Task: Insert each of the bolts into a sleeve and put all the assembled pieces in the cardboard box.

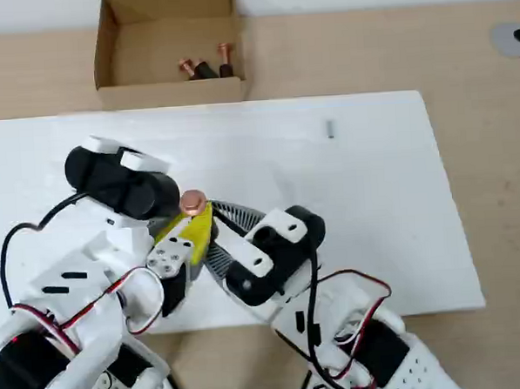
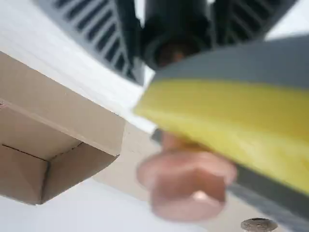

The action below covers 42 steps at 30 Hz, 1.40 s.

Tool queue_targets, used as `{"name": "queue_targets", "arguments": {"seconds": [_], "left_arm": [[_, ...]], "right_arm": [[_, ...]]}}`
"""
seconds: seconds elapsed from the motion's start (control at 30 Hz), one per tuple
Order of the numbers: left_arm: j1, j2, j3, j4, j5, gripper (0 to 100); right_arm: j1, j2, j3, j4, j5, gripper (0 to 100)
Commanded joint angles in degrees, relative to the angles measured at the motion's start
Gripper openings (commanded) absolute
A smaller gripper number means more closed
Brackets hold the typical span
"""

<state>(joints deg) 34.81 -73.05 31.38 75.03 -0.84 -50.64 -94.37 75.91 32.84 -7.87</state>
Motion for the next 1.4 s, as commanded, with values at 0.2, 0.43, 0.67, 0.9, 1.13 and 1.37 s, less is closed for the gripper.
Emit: {"name": "queue_targets", "arguments": {"seconds": [0.2, 0.43, 0.67, 0.9, 1.13, 1.37], "left_arm": [[-7.1, -0.4, -8.8, 5.4, 10.5, 21], [-7.6, -0.4, -14.9, 9.1, 10.5, 21], [-18.7, -0.2, -14.1, 8.9, 4.7, 15], [-27.2, -0.5, -10.1, 9.1, 0.9, 5], [-32.0, -0.5, -10.2, 11.4, 0.9, 2], [-32.2, -0.7, -10.3, 13.5, 0.8, 2]], "right_arm": [[1.5, -0.1, -3.1, -0.6, 0.3, 0.9], [7.1, 1.0, -3.1, -4.9, 0.3, 0.9], [15.4, 23.4, -13.0, -16.6, 1.2, 0.9], [19.1, 57.8, -36.6, -25.1, 1.1, 0.9], [23.4, 90.1, -65.6, -26.6, 1.1, 0.9], [24.5, 121.9, -93.6, -30.8, 1.1, 0.9]]}}
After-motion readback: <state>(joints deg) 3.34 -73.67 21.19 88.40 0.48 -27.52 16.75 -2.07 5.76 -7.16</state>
